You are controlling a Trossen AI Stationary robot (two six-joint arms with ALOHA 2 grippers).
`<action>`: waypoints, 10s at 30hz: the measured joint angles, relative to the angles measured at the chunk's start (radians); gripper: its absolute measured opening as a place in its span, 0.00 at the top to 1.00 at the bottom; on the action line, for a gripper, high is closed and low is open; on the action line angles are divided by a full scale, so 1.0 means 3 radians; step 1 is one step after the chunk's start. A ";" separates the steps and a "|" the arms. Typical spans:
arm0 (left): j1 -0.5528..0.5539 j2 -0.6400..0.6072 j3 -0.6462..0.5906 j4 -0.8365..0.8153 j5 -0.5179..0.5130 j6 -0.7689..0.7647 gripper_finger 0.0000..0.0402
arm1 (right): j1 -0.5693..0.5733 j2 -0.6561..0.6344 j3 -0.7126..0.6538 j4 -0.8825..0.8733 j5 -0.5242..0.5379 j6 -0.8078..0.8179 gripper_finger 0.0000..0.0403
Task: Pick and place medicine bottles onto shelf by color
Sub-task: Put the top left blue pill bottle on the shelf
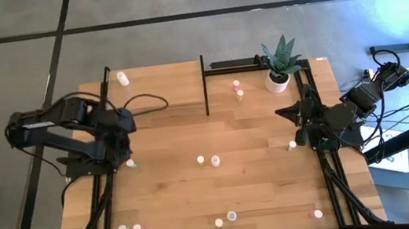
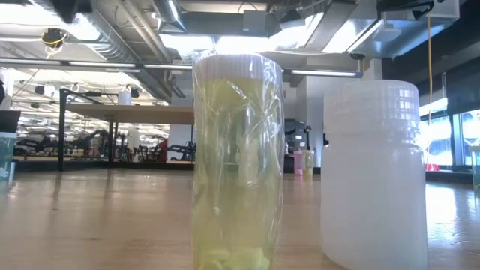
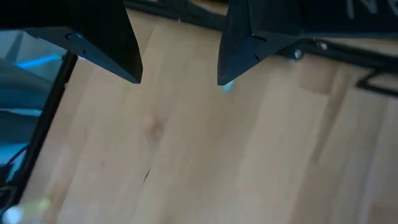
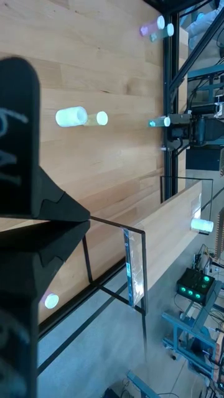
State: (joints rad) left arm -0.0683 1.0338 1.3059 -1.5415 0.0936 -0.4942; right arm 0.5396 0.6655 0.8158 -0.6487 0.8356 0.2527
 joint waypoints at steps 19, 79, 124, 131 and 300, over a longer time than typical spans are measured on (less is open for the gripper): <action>-0.0281 -0.0207 -0.0894 0.0373 0.0025 -0.0451 0.50 | 0.0001 0.0001 0.0000 -0.0003 0.0001 0.0004 0.97; -0.0421 -0.0196 -0.2102 0.1161 -0.0236 -0.1377 0.50 | 0.0001 -0.0001 0.0000 0.0163 -0.1221 -0.0051 0.97; -0.0423 0.0374 -0.2168 0.1315 -0.0268 -0.1490 0.50 | 0.0001 -0.0001 0.0000 0.0174 -0.1219 -0.0069 0.97; -0.0422 0.0374 -0.2168 0.1315 -0.0267 -0.1492 0.58 | 0.0001 -0.0001 0.0000 0.0174 -0.1219 -0.0071 0.97; 0.3034 0.2277 0.1351 0.0350 -0.1342 0.2902 0.68 | 0.0000 0.0117 -0.0003 0.0173 0.0120 -0.0086 0.97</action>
State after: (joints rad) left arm 0.8420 1.7168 1.7111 -1.4364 -0.3090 0.3763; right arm 0.5396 0.7006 0.8148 -0.5968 0.8715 0.2268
